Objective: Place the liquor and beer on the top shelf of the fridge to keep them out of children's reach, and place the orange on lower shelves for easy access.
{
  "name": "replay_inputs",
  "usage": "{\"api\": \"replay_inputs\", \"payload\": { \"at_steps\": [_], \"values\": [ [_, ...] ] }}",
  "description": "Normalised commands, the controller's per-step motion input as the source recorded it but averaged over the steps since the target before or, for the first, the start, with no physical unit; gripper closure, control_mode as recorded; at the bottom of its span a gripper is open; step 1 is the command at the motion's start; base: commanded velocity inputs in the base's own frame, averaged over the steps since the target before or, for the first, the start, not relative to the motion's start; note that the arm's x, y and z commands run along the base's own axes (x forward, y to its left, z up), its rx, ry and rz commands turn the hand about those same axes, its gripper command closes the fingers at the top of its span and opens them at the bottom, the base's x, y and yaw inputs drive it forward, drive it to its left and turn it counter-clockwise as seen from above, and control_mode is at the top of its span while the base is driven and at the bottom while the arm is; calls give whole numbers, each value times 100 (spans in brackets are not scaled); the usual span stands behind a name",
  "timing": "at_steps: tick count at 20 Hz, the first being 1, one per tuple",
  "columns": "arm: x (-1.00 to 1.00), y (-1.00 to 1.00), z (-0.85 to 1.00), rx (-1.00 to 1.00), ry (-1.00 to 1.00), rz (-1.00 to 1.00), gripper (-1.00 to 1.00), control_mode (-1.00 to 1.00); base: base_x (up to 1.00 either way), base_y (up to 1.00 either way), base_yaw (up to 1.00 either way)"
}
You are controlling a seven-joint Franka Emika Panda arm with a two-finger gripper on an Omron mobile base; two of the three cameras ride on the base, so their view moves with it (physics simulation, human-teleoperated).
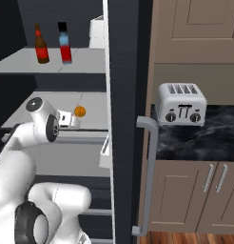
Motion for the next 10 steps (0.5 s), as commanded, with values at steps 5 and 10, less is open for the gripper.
{"api": "replay_inputs", "payload": {
  "at_steps": [5,10],
  "values": [
    [-89,0,76,0,0,0,-100,-100,0,0,0],
    [-58,2,85,0,0,0,-100,-100,0,0,0]
  ]
}}
